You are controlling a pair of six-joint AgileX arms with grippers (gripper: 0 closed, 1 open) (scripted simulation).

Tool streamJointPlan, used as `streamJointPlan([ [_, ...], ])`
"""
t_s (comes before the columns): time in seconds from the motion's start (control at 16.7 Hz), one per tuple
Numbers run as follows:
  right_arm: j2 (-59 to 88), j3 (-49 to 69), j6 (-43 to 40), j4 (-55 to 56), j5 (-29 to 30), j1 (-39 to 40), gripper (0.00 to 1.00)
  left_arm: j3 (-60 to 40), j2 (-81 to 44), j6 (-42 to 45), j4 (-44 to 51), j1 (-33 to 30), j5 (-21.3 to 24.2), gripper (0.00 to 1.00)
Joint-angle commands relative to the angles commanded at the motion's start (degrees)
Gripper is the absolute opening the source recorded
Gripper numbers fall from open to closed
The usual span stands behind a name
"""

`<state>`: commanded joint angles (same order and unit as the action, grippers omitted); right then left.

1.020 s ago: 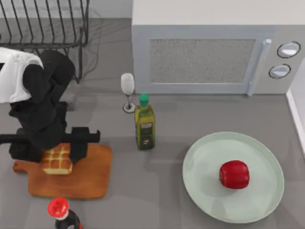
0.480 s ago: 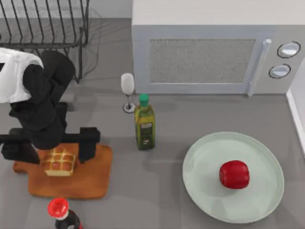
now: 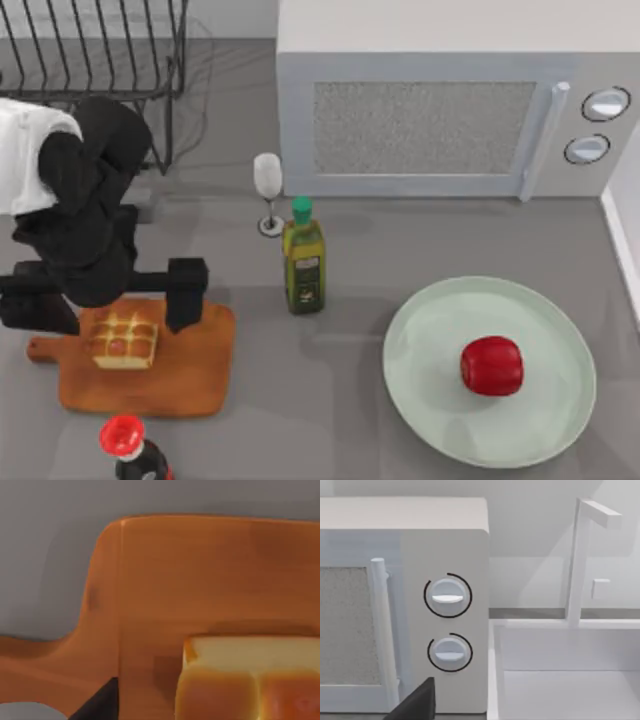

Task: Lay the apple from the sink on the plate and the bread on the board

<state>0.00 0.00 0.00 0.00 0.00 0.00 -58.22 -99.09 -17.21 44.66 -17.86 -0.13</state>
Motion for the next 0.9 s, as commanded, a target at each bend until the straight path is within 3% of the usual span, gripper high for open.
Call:
streamJointPlan([
  [0.36,0.0,0.0,0.0,0.0,0.0,0.0,1.00,8.3,18.5,1.9,-10.6,4.9,0.0,1.00],
  [0.9,0.0,0.0,0.0,0.0,0.0,0.0,1.00,35.8,64.4,9.5,-32.7,15.2,-0.4,1.00],
])
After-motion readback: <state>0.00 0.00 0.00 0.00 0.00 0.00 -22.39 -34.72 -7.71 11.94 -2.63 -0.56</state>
